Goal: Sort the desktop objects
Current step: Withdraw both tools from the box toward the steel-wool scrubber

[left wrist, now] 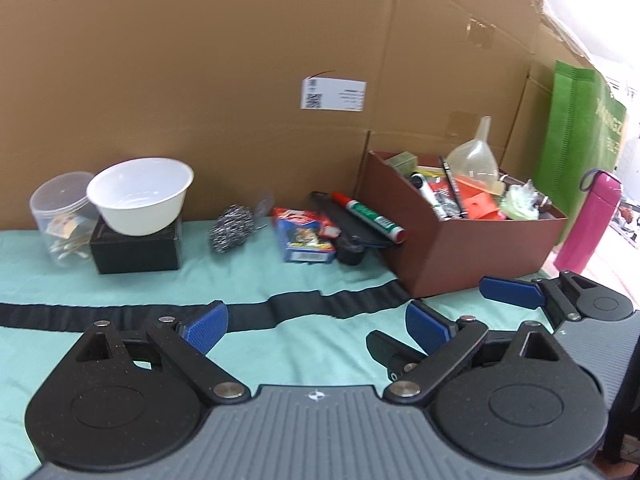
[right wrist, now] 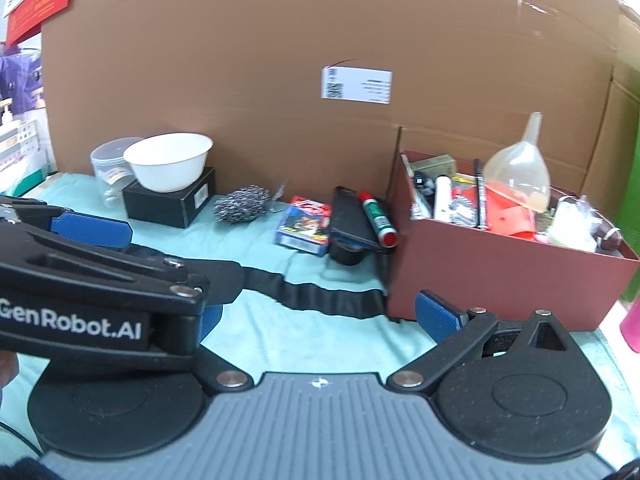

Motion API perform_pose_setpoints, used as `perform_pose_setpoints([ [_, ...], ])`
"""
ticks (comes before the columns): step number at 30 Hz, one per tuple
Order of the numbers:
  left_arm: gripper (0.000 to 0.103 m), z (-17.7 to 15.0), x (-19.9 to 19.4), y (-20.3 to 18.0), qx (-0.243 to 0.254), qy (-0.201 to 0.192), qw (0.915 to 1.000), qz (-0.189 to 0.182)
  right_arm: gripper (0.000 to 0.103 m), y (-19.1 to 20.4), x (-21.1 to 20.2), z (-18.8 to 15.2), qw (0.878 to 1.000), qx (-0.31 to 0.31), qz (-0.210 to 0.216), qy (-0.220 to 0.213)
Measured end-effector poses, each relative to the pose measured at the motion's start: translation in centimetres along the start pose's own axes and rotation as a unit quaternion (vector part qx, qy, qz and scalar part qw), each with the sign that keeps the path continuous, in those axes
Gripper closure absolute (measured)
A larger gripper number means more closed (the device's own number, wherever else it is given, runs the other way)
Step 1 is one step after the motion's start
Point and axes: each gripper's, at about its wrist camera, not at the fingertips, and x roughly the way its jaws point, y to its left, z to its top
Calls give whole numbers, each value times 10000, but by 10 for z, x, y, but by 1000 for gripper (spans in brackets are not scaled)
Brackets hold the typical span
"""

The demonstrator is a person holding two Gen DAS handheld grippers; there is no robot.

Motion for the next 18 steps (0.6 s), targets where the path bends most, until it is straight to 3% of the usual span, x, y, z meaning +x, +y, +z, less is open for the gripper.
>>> perform_pose_setpoints([
  [18, 6, 9, 19, 62, -372, -38, 9993, -5, 3, 30, 40, 7, 9990, -120, 371, 213],
])
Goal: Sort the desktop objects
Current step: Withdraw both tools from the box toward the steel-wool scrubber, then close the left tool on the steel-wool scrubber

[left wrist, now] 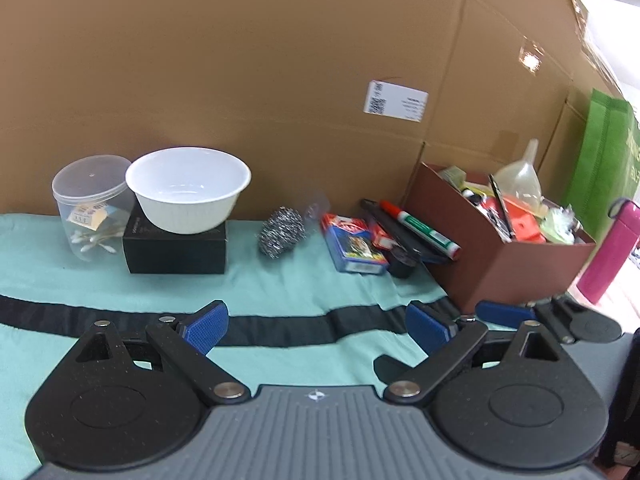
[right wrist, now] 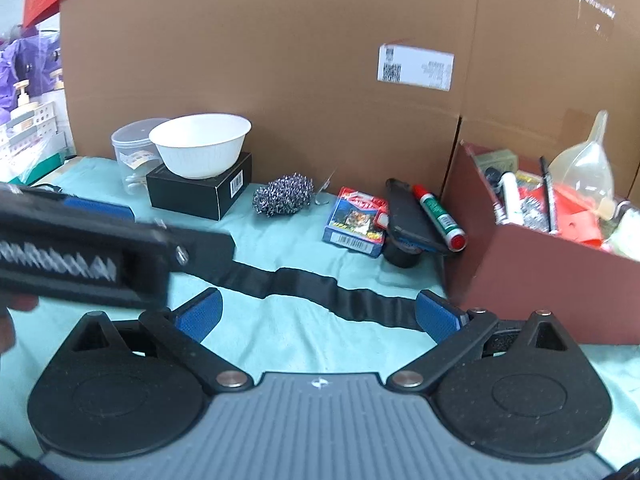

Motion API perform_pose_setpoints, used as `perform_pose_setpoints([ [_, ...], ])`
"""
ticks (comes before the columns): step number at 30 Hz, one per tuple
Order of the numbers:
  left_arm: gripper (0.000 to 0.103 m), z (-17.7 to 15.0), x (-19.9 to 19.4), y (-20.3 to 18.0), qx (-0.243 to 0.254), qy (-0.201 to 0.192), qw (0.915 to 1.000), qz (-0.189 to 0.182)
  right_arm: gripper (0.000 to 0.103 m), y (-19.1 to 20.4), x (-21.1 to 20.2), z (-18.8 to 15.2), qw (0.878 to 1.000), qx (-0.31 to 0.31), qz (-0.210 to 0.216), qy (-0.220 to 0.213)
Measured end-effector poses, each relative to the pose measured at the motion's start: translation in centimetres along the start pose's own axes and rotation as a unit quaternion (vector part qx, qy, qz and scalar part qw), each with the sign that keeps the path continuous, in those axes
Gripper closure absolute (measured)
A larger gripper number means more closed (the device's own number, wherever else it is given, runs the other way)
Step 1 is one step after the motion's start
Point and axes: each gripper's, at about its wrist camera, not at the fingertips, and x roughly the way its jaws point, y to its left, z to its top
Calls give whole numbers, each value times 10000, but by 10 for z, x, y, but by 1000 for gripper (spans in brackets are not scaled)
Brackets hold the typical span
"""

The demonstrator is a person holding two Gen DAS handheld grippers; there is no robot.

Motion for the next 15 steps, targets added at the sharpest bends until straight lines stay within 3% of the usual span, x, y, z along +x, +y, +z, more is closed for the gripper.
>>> perform_pose_setpoints([
  [8, 16, 22, 25, 17, -119, -29, 9998, -186, 5, 6, 28, 13, 9996, 61, 256, -140],
  [12, 36, 34, 46, 14, 147, -69, 9998, -76, 6, 8, 45, 25, 9988, 22, 379, -296],
  [15, 50, 39, 62, 14, 255, -21, 9997, 21, 19, 6, 58, 35, 9984, -175, 346, -417],
])
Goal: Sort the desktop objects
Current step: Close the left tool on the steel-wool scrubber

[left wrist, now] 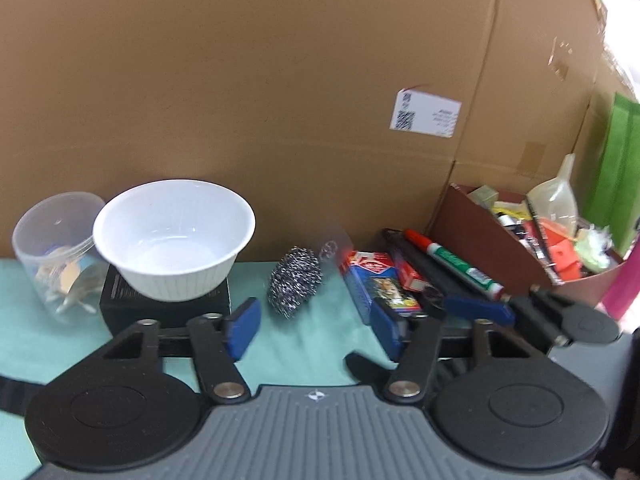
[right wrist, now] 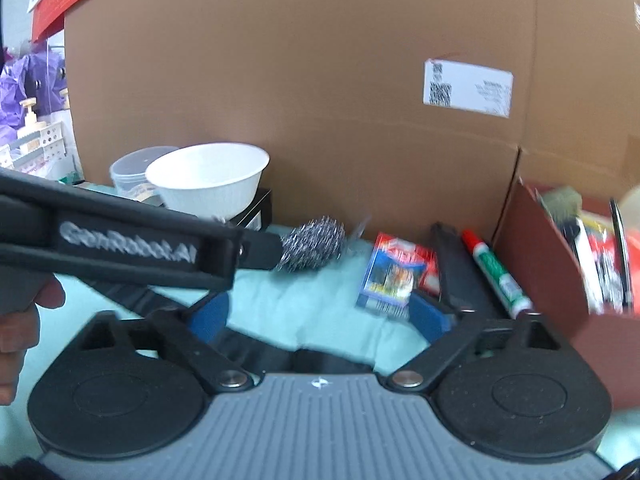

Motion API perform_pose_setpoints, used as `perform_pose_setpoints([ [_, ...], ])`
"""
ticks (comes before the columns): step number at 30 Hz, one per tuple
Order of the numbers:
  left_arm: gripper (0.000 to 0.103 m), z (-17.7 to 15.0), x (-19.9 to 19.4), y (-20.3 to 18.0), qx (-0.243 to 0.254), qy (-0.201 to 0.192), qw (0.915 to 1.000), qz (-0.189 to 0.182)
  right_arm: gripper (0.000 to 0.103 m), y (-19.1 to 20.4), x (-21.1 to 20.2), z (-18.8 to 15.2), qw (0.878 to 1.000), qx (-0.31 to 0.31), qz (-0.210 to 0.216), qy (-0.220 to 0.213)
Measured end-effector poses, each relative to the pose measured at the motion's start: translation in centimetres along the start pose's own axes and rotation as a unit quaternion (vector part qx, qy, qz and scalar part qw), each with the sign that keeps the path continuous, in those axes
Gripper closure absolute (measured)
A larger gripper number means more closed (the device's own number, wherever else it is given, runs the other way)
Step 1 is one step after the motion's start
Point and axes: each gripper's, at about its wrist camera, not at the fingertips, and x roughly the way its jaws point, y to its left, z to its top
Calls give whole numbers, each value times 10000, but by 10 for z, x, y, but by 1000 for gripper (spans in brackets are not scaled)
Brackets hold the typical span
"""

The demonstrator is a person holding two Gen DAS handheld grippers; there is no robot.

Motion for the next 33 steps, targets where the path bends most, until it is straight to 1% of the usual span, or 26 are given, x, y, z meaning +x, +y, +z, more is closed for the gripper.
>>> perform_pose_setpoints([
  [1, 55, 1, 5, 0, 44, 32, 10000, 29, 21, -1, 4, 3, 10000, -80, -51, -2],
  [2, 64, 1, 10, 0, 79, 64, 9999, 62, 25, -2, 9, 5, 9998, -186, -110, 6],
  [3, 70, 0, 15, 1, 99, 99, 9999, 97, 28, -3, 14, 7, 9992, -353, -164, 26],
  [4, 70, 0, 19, 1, 98, 123, 9998, 116, 35, -3, 17, 8, 9983, -535, -222, 55],
  [6, 71, -1, 25, 2, 87, 142, 9998, 76, 39, -4, 23, 11, 9953, -857, -421, 128],
  [7, 71, -1, 28, 3, 83, 153, 9998, 34, 43, -5, 24, 12, 9942, -942, -511, 131],
  [8, 70, -2, 31, 4, 35, 104, 9999, -6, 44, -8, 24, 13, 9939, -949, -555, 94],
  [10, 66, 1, 34, 6, -47, 30, 10000, -18, 45, -16, 24, 16, 9949, -829, -565, 81],
  [14, 44, 6, 44, 7, -143, -112, 9998, 71, 50, -27, 30, 22, 9950, -760, -642, 65],
  [15, 43, 8, 47, 9, -174, -99, 9998, 89, 51, -29, 32, 23, 9949, -757, -666, 57],
  [16, 44, 9, 51, 12, -330, -4, 9994, 58, 52, -31, 33, 25, 9948, -759, -674, 53],
  [17, 46, 10, 54, 15, -459, 73, 9989, -49, 53, -32, 34, 26, 9948, -758, -684, 55],
  [18, 54, 11, 55, 19, -508, 133, 9985, -121, 55, -33, 36, 27, 9945, -770, -705, 57],
  [20, 68, 10, 56, 23, -423, 278, 9987, -36, 58, -37, 39, 28, 9937, -790, -792, 64],
  [22, 68, 6, 56, 27, -326, 245, 9991, 115, 58, -44, 36, 30, 9943, -669, -827, 7],
  [23, 70, 5, 57, 29, -340, 255, 9990, 146, 58, -48, 35, 31, 9950, -577, -811, 4],
  [25, 70, 5, 59, 28, -371, 288, 9989, 76, 58, -56, 35, 34, 9973, -285, -670, -25],
  [27, 70, 5, 61, 20, -220, 329, 9992, -17, 59, -59, 40, 39, 9992, -66, -403, 33],
  [29, 70, 2, 61, 13, -43, 331, 9994, -90, 61, -52, 47, 43, 9998, -67, -154, 117],
  [31, 70, 1, 64, 11, -6, 294, 9996, 30, 66, -46, 55, 44, 9997, -125, -30, 190],
  [33, 69, 1, 68, 15, -157, 259, 9994, 163, 69, -44, 67, 47, 9996, -35, 6, 283],
])
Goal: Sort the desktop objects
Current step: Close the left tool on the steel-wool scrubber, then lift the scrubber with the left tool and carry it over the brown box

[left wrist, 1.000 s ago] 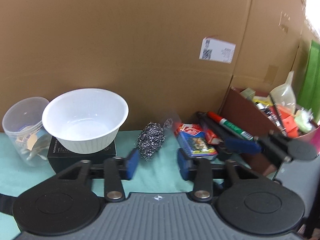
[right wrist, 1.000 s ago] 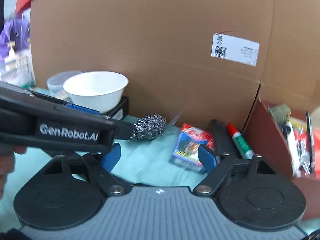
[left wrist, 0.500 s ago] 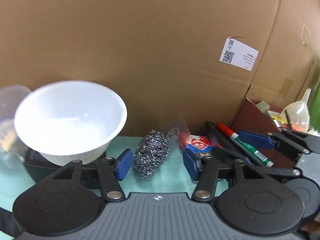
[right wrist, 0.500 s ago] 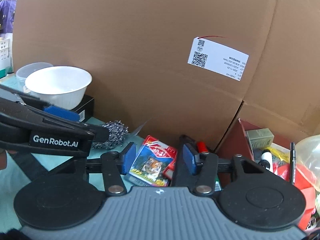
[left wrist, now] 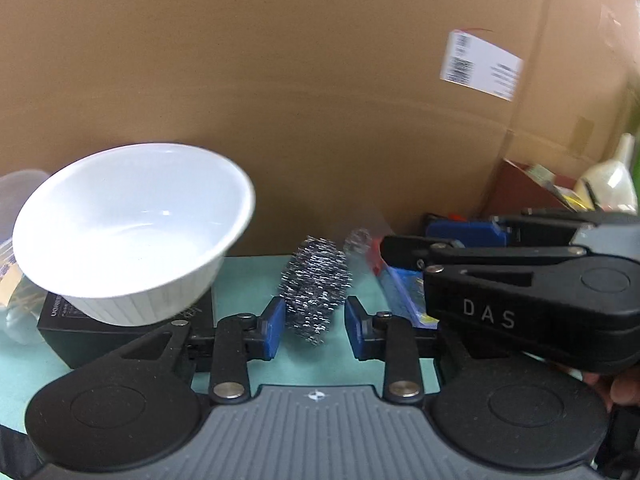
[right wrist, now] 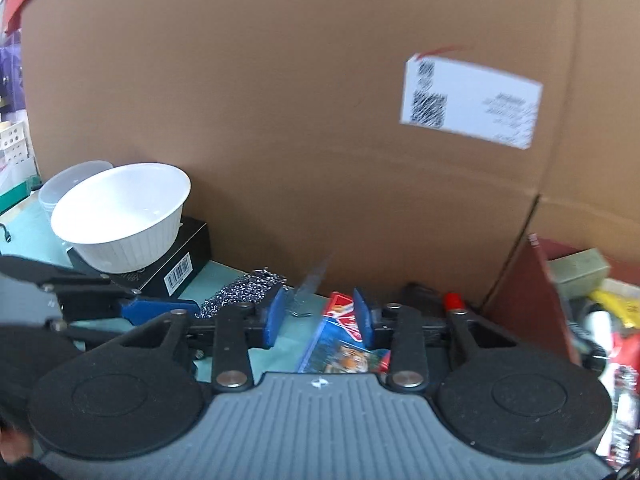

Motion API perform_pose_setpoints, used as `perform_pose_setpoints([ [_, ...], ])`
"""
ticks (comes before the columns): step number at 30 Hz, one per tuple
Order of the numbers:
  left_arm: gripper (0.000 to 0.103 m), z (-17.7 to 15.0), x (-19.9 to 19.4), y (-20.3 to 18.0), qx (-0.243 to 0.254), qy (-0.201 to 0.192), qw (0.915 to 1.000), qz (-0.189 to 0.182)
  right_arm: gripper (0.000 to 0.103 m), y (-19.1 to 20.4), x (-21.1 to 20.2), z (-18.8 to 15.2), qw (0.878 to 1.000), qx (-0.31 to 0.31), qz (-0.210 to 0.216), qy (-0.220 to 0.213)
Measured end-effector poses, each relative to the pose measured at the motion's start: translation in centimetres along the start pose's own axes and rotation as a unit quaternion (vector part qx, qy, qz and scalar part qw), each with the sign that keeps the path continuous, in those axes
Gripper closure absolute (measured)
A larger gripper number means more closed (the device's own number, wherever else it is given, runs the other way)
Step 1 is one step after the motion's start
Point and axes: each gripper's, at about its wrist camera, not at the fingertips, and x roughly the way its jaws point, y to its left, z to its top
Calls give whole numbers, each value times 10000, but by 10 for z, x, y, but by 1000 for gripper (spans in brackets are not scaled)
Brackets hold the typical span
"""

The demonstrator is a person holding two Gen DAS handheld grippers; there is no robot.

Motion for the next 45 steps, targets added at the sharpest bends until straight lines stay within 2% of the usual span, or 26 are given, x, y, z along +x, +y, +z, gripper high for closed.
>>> perform_pose_setpoints([
  [4, 69, 2, 6, 5, -213, 123, 9996, -109, 77, -4, 17, 5, 9988, 395, 240, 159],
  [6, 83, 2, 8, 2, -148, 179, 9997, -107, 83, -2, 25, 6, 9985, 435, 250, 222],
  [7, 84, 2, 10, 1, -165, 226, 9995, -117, 87, 0, 29, 6, 9984, 421, 266, 265],
  [8, 87, 2, 11, 1, -189, 274, 9993, -142, 97, 0, 34, 5, 9982, 418, 290, 327],
  [10, 89, -1, 8, 1, -102, 317, 9993, -181, 103, 0, 40, 1, 9971, 452, 428, 441],
  [12, 90, -4, 4, 0, -5, 331, 9993, -188, 103, 0, 36, -5, 9965, 516, 524, 411],
  [20, 91, -13, -28, 0, -135, 263, 9988, -386, 103, 3, -13, -16, 9986, 393, 353, -40],
  [25, 91, -29, -59, -1, -41, 151, 9995, -279, 102, 2, -31, -17, 9992, 260, 267, -113],
  [27, 91, -36, -69, -5, -99, 126, 9997, -183, 90, 0, -27, -14, 9991, 310, 271, -107],
  [29, 91, -42, -77, 3, -208, 136, 9996, -111, 71, 0, -23, -12, 9990, 349, 283, -77],
  [31, 90, -52, -88, 11, -280, 176, 9994, -108, 71, 4, -14, -9, 9990, 305, 307, -64],
  [34, 90, -53, -82, 18, -365, 231, 9990, -105, 71, 14, 4, -2, 9993, 177, 324, -4],
  [37, 85, -48, -74, 18, -266, 221, 9994, -91, 71, 21, 28, 2, 9994, 155, 286, 150],
  [38, 79, -48, -74, 19, -223, 185, 9996, -61, 71, 23, 36, 3, 9994, 150, 253, 197],
  [42, 68, -43, -66, 20, -185, 119, 9998, -24, 73, 25, 56, 3, 9989, 182, 211, 373],
  [43, 65, -42, -62, 20, -216, 121, 9997, -39, 78, 24, 60, 3, 9985, 245, 208, 448],
  [45, 54, -40, -56, 22, -285, 155, 9995, -40, 78, 21, 63, 2, 9976, 366, 235, 545],
])
